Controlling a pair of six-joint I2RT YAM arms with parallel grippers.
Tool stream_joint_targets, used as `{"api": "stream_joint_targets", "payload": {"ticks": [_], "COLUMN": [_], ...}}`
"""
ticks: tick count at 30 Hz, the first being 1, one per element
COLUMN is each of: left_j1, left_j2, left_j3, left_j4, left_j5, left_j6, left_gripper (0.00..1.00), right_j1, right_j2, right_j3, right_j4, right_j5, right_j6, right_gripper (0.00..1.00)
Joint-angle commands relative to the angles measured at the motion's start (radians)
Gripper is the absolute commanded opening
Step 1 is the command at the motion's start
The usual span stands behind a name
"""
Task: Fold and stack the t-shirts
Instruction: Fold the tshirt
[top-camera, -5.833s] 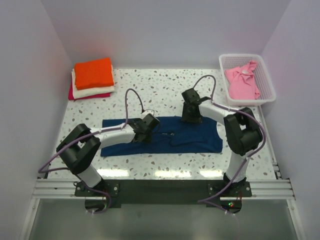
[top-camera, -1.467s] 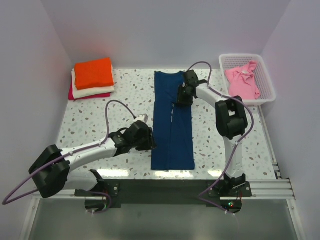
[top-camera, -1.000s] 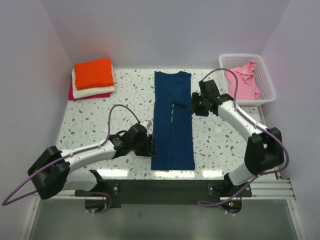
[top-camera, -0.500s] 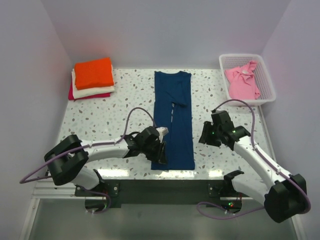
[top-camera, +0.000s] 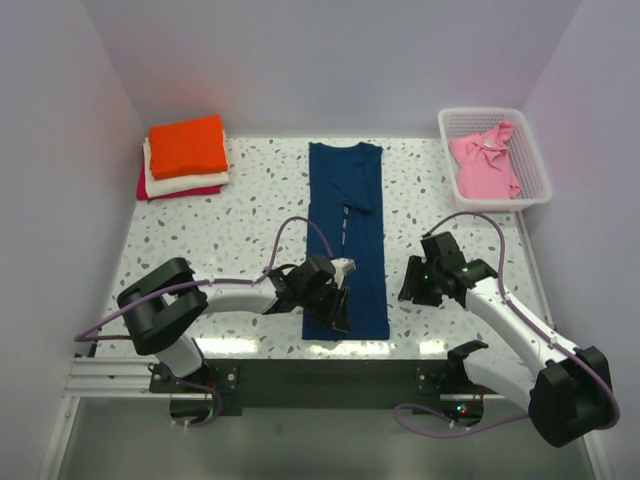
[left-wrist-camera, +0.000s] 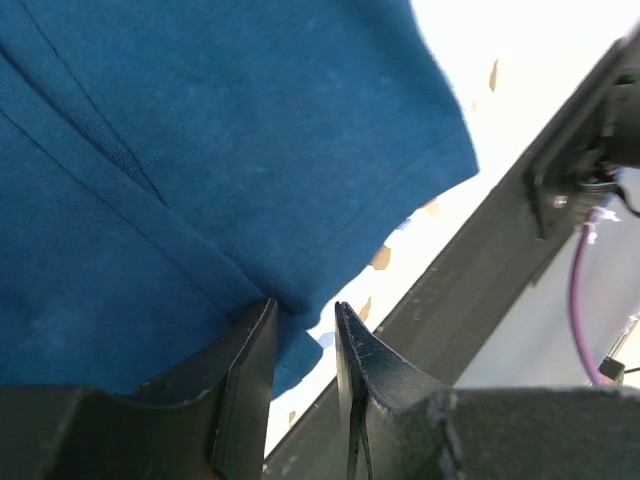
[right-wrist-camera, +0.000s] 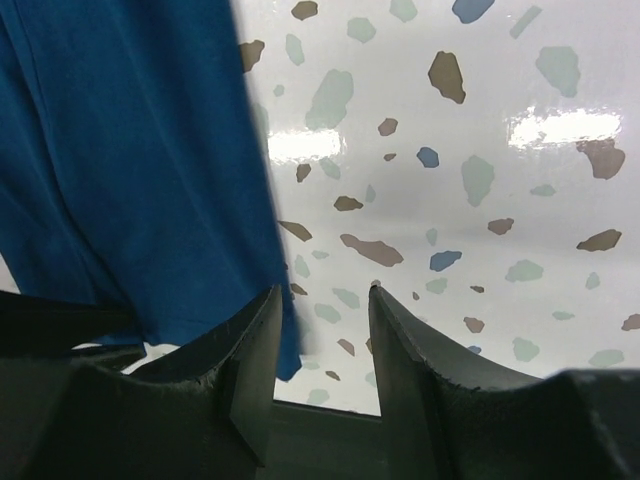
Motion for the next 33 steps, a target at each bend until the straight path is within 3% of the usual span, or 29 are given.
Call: {"api": "stream_joint_targets", "payload": {"ticks": [1,7,19,25,33], "left_j1": [-0.012,-0.017,-0.015,0.017,0.123], "left_j2": [0.057,0.085,-0.084,-0.281,-0.49], "left_j3": [0.01,-0.012,0.026,-0.006,-0.205], "left_j4": [0.062,0.099,-0.081,-0.264,-0.34], "left_j5": [0.026,0.049,-0.022,-0.145,-0.122], "left_j6": [-0.012,-0.033,0.019,0.034,-0.052], "left_gripper": [0.34,0.33,0.39,0.55,0.55], "right_j1": [0.004,0.019,0.177,0.185,0.185], "right_j2": [0.001,0.003,-0.056,-0.068,-0.06], "right_j3": [-0.016,-0.036,-0.117,-0.196,-0.174], "right_j4": [0.017,0.01,-0.069,0.039,0.023], "right_j5": [-0.055,-0.104,-0.116,-0.233,-0.204], "right_j6": [0.021,0.044,0.205,0.26,0.245], "right_gripper": [0.44,0.45,0.45,0.45,0.45]}}
